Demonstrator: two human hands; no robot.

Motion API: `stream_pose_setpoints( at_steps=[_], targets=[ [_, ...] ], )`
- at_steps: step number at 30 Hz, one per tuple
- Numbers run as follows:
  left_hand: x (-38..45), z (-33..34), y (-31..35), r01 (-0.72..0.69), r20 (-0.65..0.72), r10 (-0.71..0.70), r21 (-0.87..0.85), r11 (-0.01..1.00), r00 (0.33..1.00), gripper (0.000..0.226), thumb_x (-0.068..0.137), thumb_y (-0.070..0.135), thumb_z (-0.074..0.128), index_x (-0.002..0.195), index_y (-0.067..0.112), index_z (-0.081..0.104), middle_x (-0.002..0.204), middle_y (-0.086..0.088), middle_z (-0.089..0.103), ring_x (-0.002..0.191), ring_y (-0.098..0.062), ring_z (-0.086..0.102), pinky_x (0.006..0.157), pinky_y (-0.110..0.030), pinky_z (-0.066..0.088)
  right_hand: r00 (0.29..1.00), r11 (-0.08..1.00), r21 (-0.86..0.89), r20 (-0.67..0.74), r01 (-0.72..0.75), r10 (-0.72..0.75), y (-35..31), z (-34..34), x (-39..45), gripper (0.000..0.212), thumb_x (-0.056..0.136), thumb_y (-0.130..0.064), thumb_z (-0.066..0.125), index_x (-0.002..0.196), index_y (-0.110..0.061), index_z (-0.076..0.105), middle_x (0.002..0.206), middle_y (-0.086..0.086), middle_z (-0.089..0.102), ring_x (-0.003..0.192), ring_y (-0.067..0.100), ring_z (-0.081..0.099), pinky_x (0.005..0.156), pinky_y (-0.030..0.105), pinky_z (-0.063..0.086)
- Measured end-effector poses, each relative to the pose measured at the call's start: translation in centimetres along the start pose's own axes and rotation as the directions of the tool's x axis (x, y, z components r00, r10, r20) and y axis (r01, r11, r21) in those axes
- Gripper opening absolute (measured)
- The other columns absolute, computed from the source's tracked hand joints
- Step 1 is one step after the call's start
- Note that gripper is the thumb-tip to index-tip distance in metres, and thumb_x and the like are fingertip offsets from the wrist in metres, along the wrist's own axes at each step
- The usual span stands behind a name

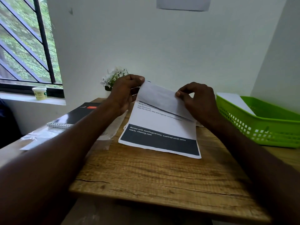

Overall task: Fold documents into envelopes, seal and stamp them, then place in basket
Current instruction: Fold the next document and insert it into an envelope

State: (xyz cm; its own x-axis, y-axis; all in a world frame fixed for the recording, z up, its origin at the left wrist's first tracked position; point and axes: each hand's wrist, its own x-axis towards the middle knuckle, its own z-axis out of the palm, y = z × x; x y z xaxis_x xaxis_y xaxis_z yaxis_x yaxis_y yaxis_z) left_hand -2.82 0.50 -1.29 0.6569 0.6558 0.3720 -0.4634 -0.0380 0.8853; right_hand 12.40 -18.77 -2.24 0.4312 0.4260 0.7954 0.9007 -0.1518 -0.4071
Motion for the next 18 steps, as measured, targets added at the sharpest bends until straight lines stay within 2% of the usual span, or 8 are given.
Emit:
stream_pose_setpoints(
  at_steps=[3,5,7,9,12,15,18],
  targets=[
    [0.4,-0.7,0.1,0.03,-0.055,-0.036,-0.105,0.994,0.998,0.019,0.102,0.025,0.061,0.089,0.012,0.064,0.089,-0.008,0.077,0.08,-0.023,0.074,0.073,-0.035,0.063,0.999,0.999,0.0,-0.01,-0.046,0.045,0.2,-0.2,0.1,0.01,0.087,-0.031,0.072,0.087,-0.024,0.08,0.09,-0.006,0.077,0.092,0.014,0.069,0.088,0.04,0.053],
    [0.4,-0.8,0.1,0.065,-0.021,-0.065,-0.015,0.998,0.998,0.033,0.1,0.044,0.061,0.089,0.014,0.066,0.091,-0.007,0.076,0.078,-0.02,0.073,0.068,-0.033,0.061,0.998,0.998,0.008,0.0,-0.064,0.064,0.2,-0.5,0.1,0.01,0.089,-0.029,0.073,0.088,-0.023,0.08,0.091,-0.005,0.077,0.093,0.014,0.069,0.087,0.036,0.052],
    [-0.1,-0.4,-0.1,0.069,0.045,-0.076,0.158,0.985,0.996,0.034,0.094,0.05,0.067,0.094,0.016,0.07,0.091,-0.002,0.074,0.075,-0.016,0.072,0.062,-0.028,0.057,0.998,0.998,0.025,0.028,-0.065,0.064,0.2,-0.5,0.1,0.009,0.089,-0.029,0.073,0.087,-0.023,0.08,0.091,-0.005,0.076,0.092,0.013,0.069,0.084,0.034,0.051],
    [-0.5,0.1,-0.4,0.032,0.119,-0.065,0.262,0.965,0.991,0.029,0.092,0.037,0.073,0.102,0.011,0.072,0.092,-0.003,0.075,0.074,-0.016,0.071,0.056,-0.024,0.053,0.998,0.998,0.04,0.046,-0.05,0.048,0.0,-0.4,-0.1,0.009,0.089,-0.029,0.074,0.087,-0.023,0.08,0.089,-0.005,0.076,0.091,0.012,0.069,0.082,0.033,0.05],
    [-0.6,0.1,-0.7,0.006,0.113,-0.036,0.248,0.969,0.993,0.022,0.091,0.016,0.076,0.109,0.004,0.075,0.096,-0.009,0.079,0.077,-0.019,0.075,0.058,-0.025,0.057,0.996,0.996,0.057,0.05,-0.07,0.067,-0.1,-0.4,0.0,0.012,0.089,-0.032,0.075,0.087,-0.022,0.08,0.086,-0.006,0.076,0.086,0.009,0.068,0.078,0.028,0.049],
    [-0.2,-0.3,-0.6,0.028,0.047,-0.035,0.138,0.99,0.998,0.012,0.092,0.01,0.074,0.103,0.008,0.073,0.083,-0.003,0.077,0.066,-0.014,0.073,0.054,-0.023,0.055,0.979,0.972,0.122,-0.008,-0.2,0.203,0.1,-0.7,0.3,0.016,0.089,-0.036,0.076,0.086,-0.022,0.08,0.081,-0.007,0.074,0.081,0.008,0.067,0.071,0.02,0.045],
    [0.2,-0.5,-1.0,0.05,0.011,-0.051,0.098,0.994,0.999,0.017,0.091,0.012,0.074,0.108,0.006,0.074,0.087,-0.006,0.079,0.07,-0.018,0.075,0.057,-0.026,0.058,0.915,0.913,0.189,-0.117,-0.361,0.386,1.2,-0.6,0.4,0.021,0.09,-0.038,0.073,0.088,-0.019,0.081,0.085,-0.003,0.076,0.088,0.016,0.07,0.074,0.024,0.045]
  ],
)
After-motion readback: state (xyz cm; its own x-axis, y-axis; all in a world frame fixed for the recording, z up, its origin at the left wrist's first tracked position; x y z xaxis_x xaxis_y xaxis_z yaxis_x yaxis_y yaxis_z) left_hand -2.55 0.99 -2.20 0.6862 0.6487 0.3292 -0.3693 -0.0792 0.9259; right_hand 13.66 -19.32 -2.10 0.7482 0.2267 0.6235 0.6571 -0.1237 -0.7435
